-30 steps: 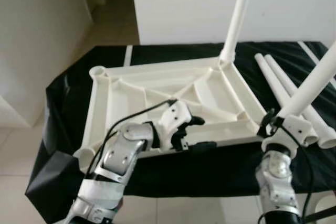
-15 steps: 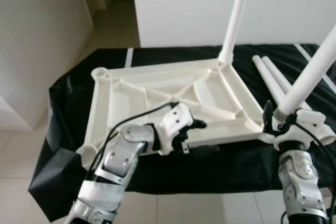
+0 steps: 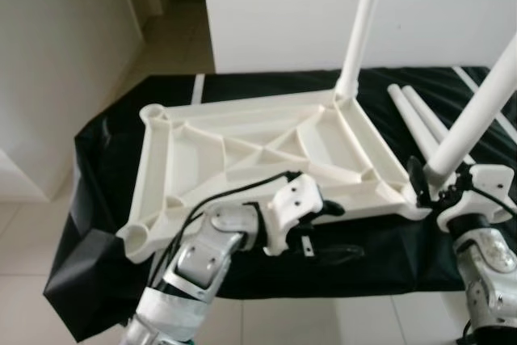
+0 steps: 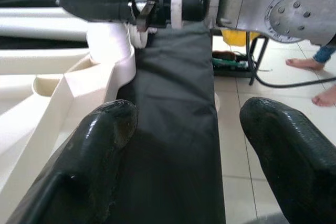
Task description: Building children table
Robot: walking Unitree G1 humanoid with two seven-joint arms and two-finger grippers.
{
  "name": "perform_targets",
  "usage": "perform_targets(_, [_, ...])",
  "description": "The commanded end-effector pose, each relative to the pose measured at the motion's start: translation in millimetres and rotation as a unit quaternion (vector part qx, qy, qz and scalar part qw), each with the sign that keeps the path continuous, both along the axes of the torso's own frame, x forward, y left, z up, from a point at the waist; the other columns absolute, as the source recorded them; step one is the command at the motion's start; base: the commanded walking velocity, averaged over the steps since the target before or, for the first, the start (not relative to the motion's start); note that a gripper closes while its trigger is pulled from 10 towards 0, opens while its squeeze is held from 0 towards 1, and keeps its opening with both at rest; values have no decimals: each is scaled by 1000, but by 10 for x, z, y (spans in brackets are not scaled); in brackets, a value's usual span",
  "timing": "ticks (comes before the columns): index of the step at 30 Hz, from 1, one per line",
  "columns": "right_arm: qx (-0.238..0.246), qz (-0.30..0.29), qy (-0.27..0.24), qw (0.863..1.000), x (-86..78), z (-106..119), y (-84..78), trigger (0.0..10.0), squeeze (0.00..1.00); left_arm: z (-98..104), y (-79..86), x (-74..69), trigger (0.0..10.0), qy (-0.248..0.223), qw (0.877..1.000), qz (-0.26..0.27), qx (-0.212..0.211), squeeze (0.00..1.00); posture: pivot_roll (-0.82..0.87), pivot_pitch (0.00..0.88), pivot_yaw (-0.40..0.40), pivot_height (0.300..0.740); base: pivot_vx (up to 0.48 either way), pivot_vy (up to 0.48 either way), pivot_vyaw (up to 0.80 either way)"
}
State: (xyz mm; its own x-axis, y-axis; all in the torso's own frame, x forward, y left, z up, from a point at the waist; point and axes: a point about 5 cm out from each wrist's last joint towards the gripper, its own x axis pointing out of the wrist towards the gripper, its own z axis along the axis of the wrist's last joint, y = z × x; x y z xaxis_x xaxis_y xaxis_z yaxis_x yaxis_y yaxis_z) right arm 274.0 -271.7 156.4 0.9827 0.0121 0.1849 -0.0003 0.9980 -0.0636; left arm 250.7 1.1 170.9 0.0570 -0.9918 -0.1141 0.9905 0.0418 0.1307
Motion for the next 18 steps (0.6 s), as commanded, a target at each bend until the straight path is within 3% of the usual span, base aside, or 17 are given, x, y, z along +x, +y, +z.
perform_targets(1, [0, 17, 15, 1000, 41, -9, -34, 10000, 0, 10, -9, 40, 10000, -8, 998, 62, -1, 0, -29, 0, 31, 740, 0, 0, 0])
perform_targets(16, [-16, 78, 50, 996, 161, -22, -114, 10000, 0, 66, -16, 69, 10000, -11, 997, 73, -5, 0, -23, 0, 25, 740, 0, 0, 0])
perform_targets(17, [-16, 81, 55, 995, 168, -37, -123, 7843, 0, 63, -16, 69, 10000, -10, 997, 74, -4, 0, -21, 0, 24, 740, 0, 0, 0])
perform_targets(18, [-16, 81, 55, 995, 168, -37, -123, 7843, 0, 63, -16, 69, 10000, -10, 997, 74, -4, 0, -21, 0, 24, 740, 0, 0, 0])
